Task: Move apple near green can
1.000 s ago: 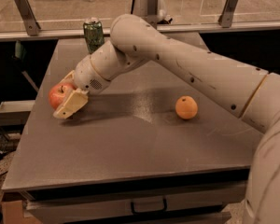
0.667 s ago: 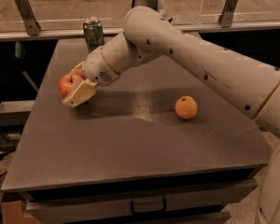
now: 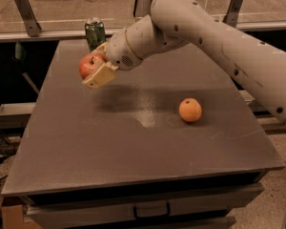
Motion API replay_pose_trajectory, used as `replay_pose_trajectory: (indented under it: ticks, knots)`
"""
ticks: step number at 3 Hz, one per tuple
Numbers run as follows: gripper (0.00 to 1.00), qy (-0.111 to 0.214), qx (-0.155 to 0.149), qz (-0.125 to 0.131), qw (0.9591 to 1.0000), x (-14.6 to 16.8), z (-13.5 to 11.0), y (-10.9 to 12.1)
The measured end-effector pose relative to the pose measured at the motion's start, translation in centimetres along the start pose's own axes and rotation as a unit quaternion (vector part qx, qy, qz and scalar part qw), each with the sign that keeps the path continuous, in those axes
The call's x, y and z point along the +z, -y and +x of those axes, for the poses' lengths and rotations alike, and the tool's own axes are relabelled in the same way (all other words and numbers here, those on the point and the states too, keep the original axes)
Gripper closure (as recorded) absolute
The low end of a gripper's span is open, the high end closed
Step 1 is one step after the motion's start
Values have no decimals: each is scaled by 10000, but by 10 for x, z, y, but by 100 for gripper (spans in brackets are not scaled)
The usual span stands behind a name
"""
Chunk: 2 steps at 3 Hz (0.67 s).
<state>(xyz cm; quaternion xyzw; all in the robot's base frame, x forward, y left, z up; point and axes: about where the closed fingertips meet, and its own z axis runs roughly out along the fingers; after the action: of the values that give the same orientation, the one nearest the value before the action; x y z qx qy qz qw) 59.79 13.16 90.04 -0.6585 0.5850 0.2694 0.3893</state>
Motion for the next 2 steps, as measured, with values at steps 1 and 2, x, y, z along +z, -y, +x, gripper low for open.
replay_pose_trajectory:
  ticks: [1, 2]
  knots:
    - [100, -182, -103, 460, 9987, -26, 11, 28]
    - [100, -199, -231, 1057, 9939, -65, 32, 78]
